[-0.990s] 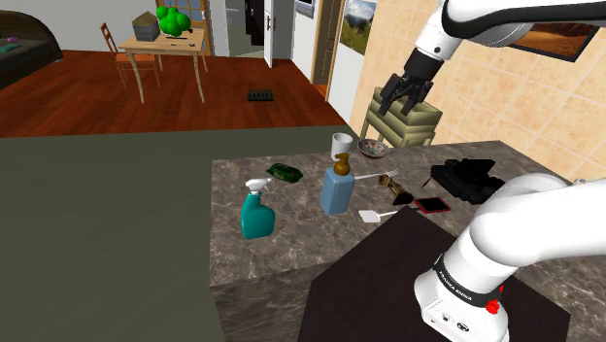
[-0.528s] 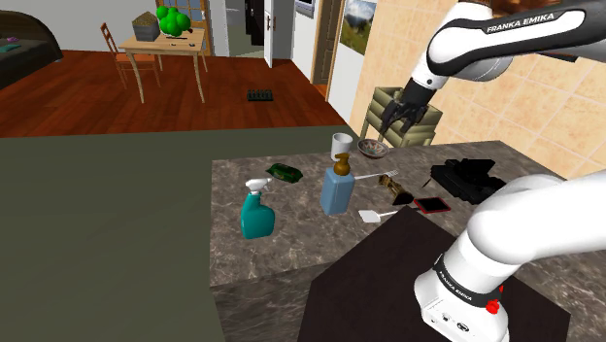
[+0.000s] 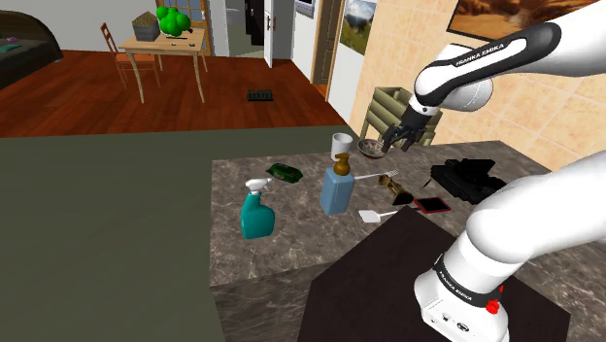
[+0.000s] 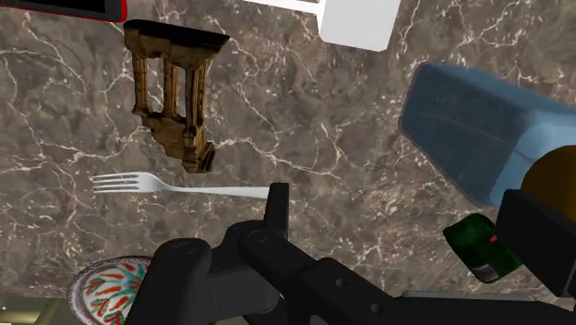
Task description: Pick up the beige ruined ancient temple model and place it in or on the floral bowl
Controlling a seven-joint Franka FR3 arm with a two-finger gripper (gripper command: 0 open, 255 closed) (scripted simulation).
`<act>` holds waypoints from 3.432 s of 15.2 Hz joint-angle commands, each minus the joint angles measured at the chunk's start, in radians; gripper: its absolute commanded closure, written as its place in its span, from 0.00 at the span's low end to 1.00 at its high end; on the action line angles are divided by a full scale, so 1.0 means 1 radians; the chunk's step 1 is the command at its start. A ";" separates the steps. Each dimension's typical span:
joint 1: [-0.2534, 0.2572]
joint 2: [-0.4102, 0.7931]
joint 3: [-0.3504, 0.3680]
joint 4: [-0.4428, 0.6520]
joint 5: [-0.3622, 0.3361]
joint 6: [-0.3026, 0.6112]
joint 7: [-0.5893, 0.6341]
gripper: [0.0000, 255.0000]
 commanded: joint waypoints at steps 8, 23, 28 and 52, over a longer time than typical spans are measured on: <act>0.112 0.391 -0.220 0.061 0.264 0.284 -0.310 0.00; -0.067 0.878 -0.013 0.274 0.993 0.384 -0.909 0.00; -0.068 0.878 -0.012 0.274 0.992 0.384 -0.908 0.00; 0.061 0.701 -0.186 0.212 0.711 0.317 -0.684 1.00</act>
